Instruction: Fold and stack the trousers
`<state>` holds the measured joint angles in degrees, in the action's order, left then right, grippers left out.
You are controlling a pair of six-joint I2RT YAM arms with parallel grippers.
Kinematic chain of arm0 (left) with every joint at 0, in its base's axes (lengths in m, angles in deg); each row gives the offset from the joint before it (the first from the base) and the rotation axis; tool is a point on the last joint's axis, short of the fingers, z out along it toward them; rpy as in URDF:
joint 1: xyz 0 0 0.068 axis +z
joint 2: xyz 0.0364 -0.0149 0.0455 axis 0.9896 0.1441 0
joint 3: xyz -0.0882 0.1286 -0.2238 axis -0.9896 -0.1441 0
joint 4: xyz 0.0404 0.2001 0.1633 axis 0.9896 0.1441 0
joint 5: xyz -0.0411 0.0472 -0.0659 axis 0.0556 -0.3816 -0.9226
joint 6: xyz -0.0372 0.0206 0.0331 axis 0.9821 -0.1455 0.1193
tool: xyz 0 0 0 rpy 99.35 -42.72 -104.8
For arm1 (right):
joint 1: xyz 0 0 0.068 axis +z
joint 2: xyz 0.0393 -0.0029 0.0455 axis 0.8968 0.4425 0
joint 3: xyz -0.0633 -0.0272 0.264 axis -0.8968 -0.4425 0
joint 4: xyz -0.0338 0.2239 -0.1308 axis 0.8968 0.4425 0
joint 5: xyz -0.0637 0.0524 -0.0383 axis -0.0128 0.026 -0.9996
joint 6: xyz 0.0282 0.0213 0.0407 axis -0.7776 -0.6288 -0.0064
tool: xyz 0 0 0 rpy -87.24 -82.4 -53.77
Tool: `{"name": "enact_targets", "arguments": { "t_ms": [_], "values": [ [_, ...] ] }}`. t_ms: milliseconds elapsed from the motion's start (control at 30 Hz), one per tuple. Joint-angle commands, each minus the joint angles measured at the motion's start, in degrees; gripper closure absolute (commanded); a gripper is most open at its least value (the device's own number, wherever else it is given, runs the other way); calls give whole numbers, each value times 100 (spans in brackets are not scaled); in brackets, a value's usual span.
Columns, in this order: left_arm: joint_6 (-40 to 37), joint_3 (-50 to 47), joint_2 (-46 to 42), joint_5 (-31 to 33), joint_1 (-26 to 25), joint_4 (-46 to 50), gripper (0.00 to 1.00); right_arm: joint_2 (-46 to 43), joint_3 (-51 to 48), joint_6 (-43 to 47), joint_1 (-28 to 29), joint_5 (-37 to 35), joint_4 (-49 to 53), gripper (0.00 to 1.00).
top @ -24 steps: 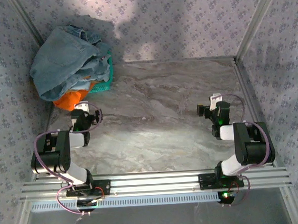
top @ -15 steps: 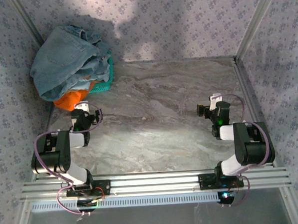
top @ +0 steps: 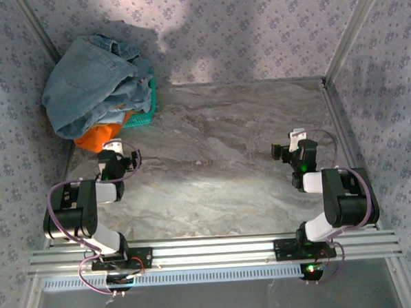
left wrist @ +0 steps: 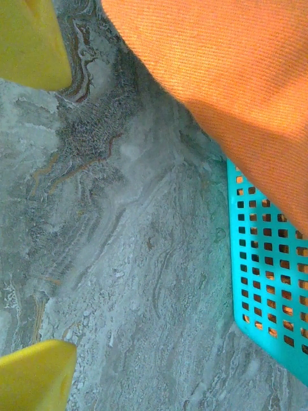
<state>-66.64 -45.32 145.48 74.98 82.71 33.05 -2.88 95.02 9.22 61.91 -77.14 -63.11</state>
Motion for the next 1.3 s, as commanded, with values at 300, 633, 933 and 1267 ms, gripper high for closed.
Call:
{"name": "enact_targets", "arguments": {
  "t_ms": [300,633,933,1267],
  "values": [
    [-79,132,47,-11,-35,-257,0,69,121,-122,-33,16,-110,0],
    [101,491,-397,274,23,682,0,-212,446,-303,147,-997,671,0],
    [-18,2192,-2871,-52,-424,4113,0,-2018,2247,-783,905,-1526,3923,0],
    [3628,4081,-3350,-452,53,6510,1,-2460,3635,-4086,-65,954,6271,15]
  ]
}}
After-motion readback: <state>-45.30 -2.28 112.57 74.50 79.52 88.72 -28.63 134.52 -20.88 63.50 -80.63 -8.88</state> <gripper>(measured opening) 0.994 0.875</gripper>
